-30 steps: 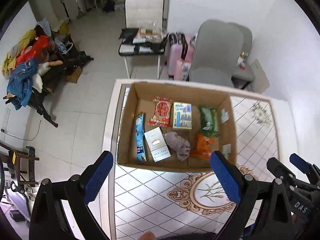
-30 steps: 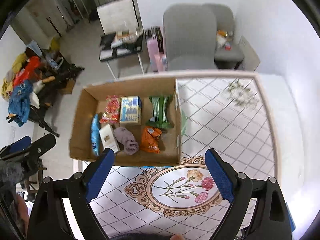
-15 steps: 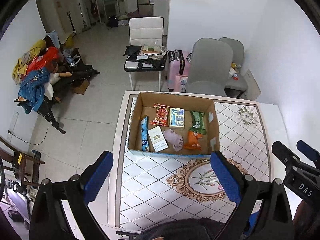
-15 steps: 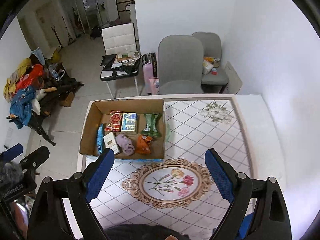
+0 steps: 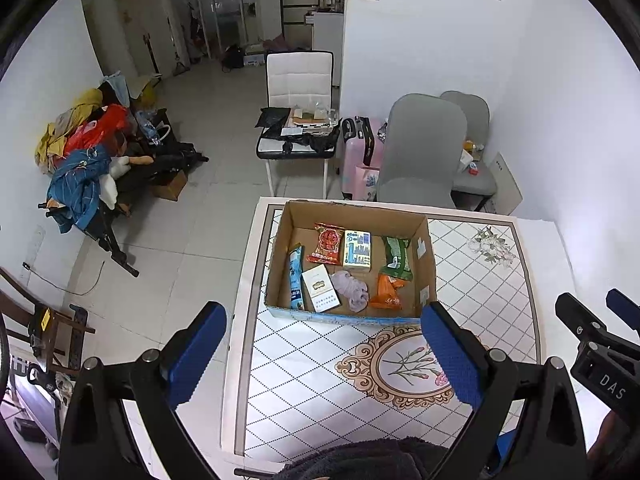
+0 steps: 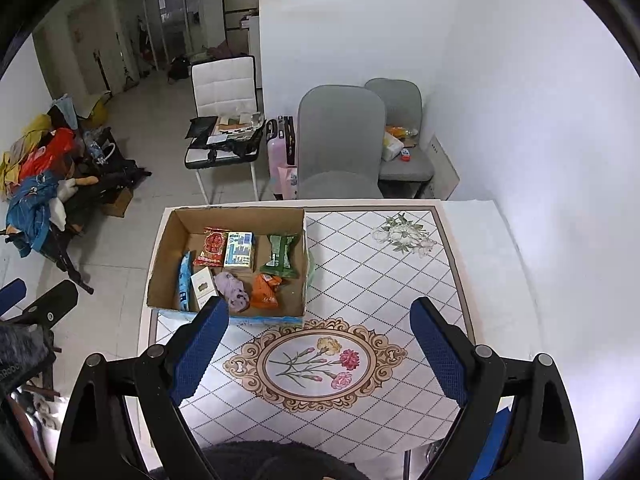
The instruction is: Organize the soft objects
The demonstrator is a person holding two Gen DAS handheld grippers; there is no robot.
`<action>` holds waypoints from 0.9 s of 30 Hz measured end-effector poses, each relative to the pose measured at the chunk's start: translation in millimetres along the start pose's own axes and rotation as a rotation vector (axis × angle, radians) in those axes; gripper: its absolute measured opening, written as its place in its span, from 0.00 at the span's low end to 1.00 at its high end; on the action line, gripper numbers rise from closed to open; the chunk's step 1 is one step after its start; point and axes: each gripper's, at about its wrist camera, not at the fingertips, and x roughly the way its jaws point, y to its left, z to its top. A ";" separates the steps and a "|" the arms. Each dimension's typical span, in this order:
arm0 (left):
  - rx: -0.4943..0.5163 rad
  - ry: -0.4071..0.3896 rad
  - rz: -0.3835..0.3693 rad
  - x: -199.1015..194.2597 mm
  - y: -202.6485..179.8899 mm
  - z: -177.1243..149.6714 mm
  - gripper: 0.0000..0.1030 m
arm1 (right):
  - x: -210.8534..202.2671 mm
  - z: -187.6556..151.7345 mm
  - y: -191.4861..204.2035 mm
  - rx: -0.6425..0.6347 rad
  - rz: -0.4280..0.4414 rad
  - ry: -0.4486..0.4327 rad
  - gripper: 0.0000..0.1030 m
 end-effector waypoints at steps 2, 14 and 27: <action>0.004 0.001 -0.001 -1.4 -1.4 -0.7 0.97 | -1.0 -0.2 0.3 0.001 0.005 0.001 0.91; 0.020 0.009 -0.009 -2.8 -7.0 -3.4 0.97 | -11.7 1.8 6.9 -0.020 0.012 -0.023 0.91; 0.025 0.019 -0.013 0.6 -11.0 -5.9 0.97 | -11.5 2.3 2.4 -0.009 0.022 -0.018 0.91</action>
